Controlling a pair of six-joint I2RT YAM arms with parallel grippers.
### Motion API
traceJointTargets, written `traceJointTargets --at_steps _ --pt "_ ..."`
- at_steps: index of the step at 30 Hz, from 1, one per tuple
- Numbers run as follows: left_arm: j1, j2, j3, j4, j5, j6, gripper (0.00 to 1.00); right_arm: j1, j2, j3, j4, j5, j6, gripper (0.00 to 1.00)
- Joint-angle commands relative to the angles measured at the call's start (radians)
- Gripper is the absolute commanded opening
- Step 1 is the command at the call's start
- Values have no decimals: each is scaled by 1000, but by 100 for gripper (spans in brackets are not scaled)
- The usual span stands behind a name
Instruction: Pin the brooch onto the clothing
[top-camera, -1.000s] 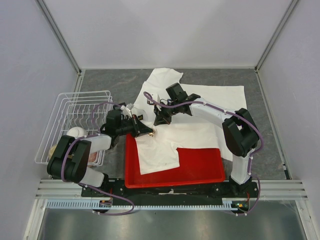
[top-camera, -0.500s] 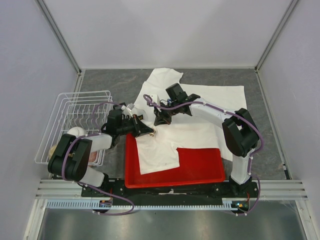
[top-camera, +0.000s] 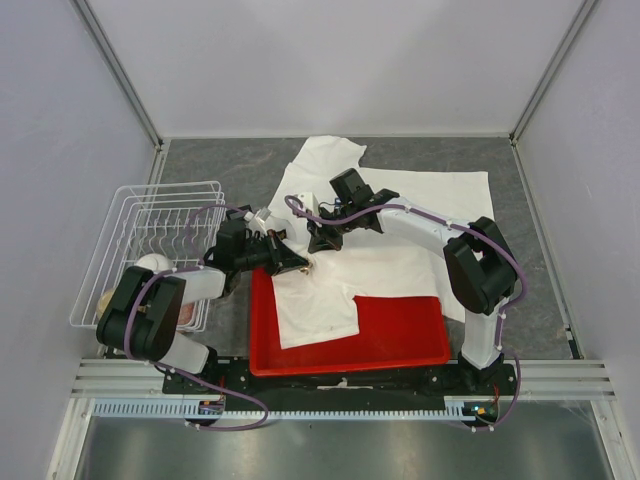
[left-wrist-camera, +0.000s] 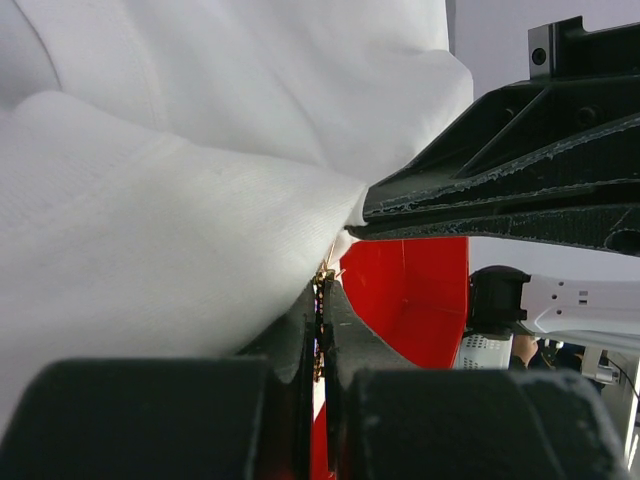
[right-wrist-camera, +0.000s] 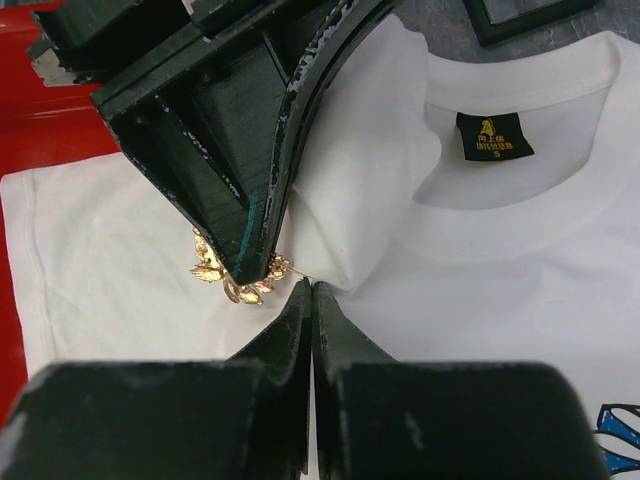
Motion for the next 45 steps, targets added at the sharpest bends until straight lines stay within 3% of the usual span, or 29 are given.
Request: traceJointTargets --at_steps 1,45 --pt "-6 13 48 98 -35 39 2 37 -26 -14 -29 -72 -23 0" --pt "-18 48 89 207 -21 28 2 82 -52 -24 -142 -86 -149 0"
